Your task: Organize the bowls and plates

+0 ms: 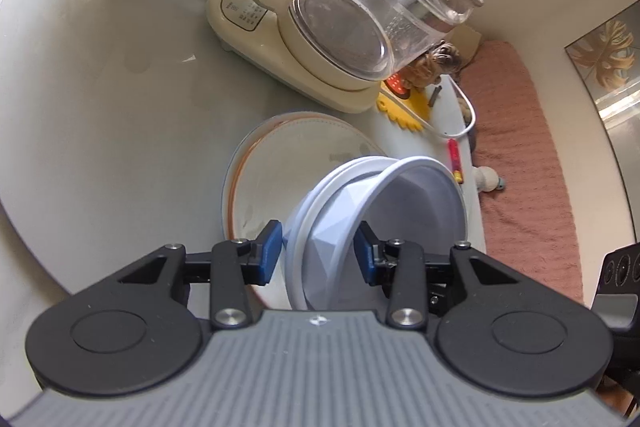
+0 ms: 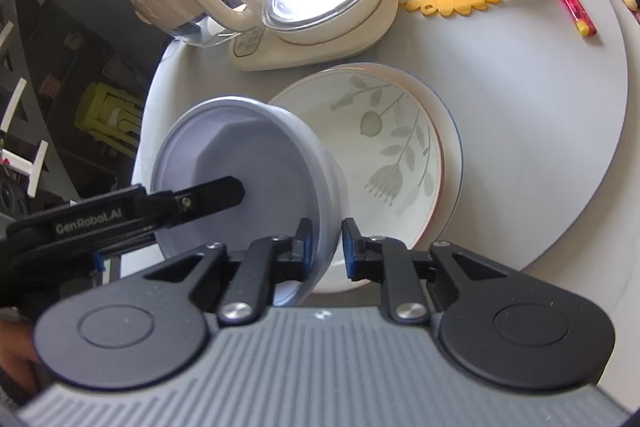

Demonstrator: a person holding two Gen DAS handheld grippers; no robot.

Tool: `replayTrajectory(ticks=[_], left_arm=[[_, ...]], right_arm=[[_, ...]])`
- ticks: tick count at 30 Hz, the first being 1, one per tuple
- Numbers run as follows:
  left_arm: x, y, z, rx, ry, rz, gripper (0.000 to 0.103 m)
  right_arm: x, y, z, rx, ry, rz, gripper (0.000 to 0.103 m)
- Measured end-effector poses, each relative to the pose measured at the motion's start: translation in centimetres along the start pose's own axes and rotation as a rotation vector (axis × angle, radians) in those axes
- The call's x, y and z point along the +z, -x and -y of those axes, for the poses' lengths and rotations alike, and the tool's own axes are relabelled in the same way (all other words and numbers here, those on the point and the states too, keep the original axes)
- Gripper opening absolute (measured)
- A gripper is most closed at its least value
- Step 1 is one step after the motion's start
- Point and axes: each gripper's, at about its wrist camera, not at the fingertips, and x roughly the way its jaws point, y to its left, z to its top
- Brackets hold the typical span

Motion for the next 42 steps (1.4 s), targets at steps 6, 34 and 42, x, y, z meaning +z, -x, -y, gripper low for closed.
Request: replayTrajectory(ticks=[6, 34, 42], left_arm=[[0.6, -1.8, 0.9, 0.048, -0.036, -0.018, 0.044], [2.2, 0.9, 4.5, 0.163, -0.208, -0.007, 0.058], [1.5, 8.2, 6.0, 0.184, -0.298, 0.086, 0.059]], right_arm=[[1.1, -1.4, 1.2, 0.001, -0.004, -0.005, 0.019], [2.1, 1.5, 2.0, -0.063, -0.06, 0.134, 0.036], [0.7, 7.0, 0.0, -0.095, -0.07, 0.261, 0.036]])
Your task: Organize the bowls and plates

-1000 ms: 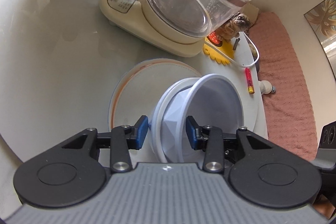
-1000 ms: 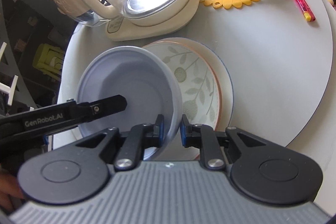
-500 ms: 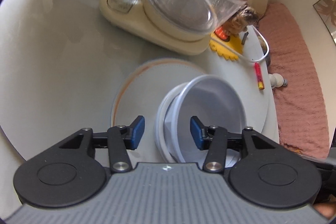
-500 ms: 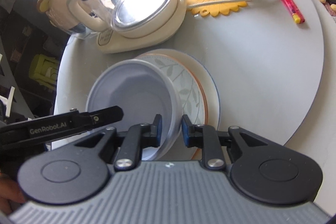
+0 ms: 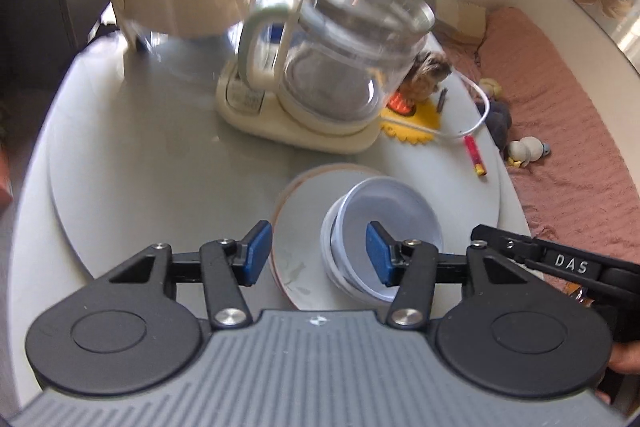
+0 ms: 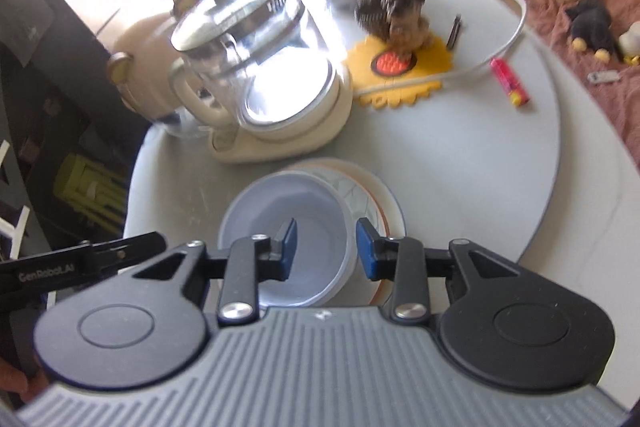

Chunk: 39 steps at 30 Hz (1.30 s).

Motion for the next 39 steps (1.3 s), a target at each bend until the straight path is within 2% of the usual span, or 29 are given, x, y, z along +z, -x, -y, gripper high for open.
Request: replayTrajectory(ticks=[3, 5, 10, 15, 17, 23, 25, 27, 30, 39], left_arm=[[-0.4, 3.0, 0.6, -0.018, -0.07, 0.028, 0.06], [-0.9, 4.9, 1.0, -0.002, -0.106, 0.051, 0.061], [-2.3, 9.7, 2.1, 0.008, -0.14, 0.106, 0.061], [-4.1, 14.6, 3.5, -0.01, -0.125, 0.163, 0.061], [-4.7, 16.8, 4.3, 0.004, -0.12, 0.198, 0.061], [-7.3, 23.1, 6.8, 0.04, -0.113, 0.282, 0.063], [-8.8, 24.8, 7.9, 0.053, -0.108, 0.309, 0.065], [-10.5, 26.2, 8.8, 0.049, -0.089, 0.337, 0.081], [-12.9, 27.6, 9.9, 0.092, -0.069, 0.352, 0.09], [-17.3, 29.7, 10.8, 0.142, -0.057, 0.314, 0.099]], right_arm=[[-0.3, 2.4, -0.2, -0.005, -0.012, 0.038, 0.036], [-0.6, 4.2, -0.4, -0.008, -0.019, 0.071, 0.036], [-2.0, 8.9, -1.1, 0.01, -0.007, 0.138, 0.037], [-3.3, 13.2, -1.7, 0.028, 0.058, 0.207, 0.037], [-3.4, 15.2, -2.1, 0.017, 0.091, 0.255, 0.037], [-3.5, 21.2, -2.2, 0.078, 0.156, 0.349, 0.037], [-3.8, 22.9, -1.8, 0.099, 0.164, 0.36, 0.037], [-4.2, 24.2, -1.4, 0.134, 0.169, 0.34, 0.037], [-5.4, 26.0, -1.0, 0.165, 0.197, 0.341, 0.037], [-9.0, 28.5, 0.0, 0.162, 0.251, 0.322, 0.037]])
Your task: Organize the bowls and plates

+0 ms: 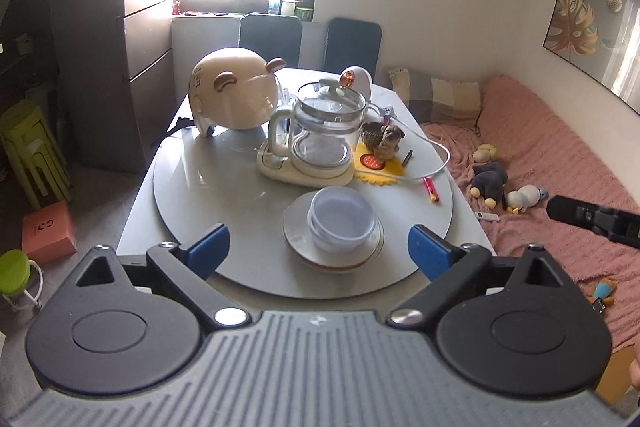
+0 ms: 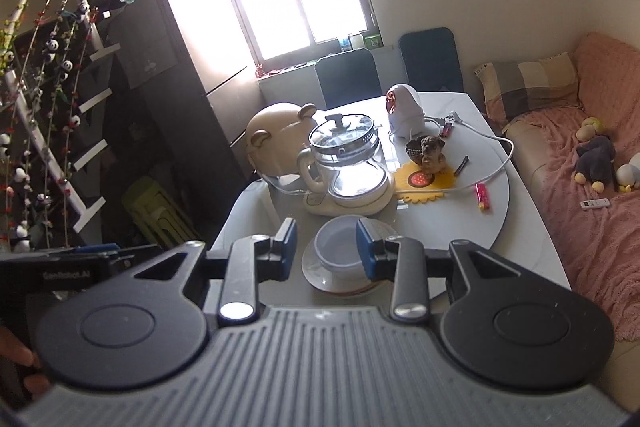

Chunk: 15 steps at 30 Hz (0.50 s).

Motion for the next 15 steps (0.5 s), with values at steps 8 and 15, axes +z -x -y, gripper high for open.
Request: replayTrajectory(ticks=[8, 15], left_arm=[[-0.2, 2.0, -1.0, 0.027, -0.006, -0.006, 0.099], [-1.4, 2.0, -2.2, 0.029, -0.004, -0.04, 0.099]], right_arm=[[-2.2, 1.6, -1.5, -0.023, -0.005, 0.001, 0.037], [-4.1, 2.9, -3.8, -0.047, 0.074, 0.011, 0.037]])
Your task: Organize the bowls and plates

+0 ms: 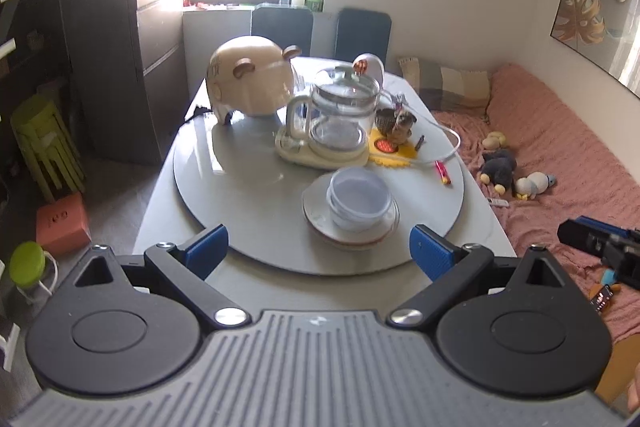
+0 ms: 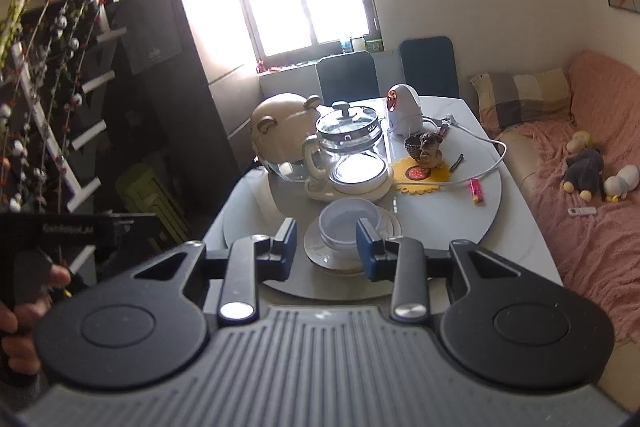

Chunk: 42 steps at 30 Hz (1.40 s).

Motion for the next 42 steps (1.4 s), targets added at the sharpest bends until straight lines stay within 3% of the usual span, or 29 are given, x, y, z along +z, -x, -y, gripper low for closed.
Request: replayTrajectory(ticks=[4, 20, 26, 42], left_arm=[[-0.7, 0.1, -0.6, 0.015, -0.001, 0.012, 0.099], [-3.7, 2.4, -1.7, 0.027, 0.049, 0.01, 0.099], [-4.4, 2.8, -1.8, 0.07, 0.052, 0.018, 0.099], [-4.9, 3.7, -2.3, 0.042, 0.084, 0.008, 0.099]], right_arm=[[-0.9, 0.3, -0.7, 0.014, -0.037, -0.042, 0.037], [-2.2, 1.3, -1.5, -0.022, -0.061, -0.052, 0.035], [-2.5, 1.0, -1.4, -0.02, -0.058, -0.085, 0.035], [-2.6, 1.8, -1.6, -0.043, -0.048, -0.077, 0.036]])
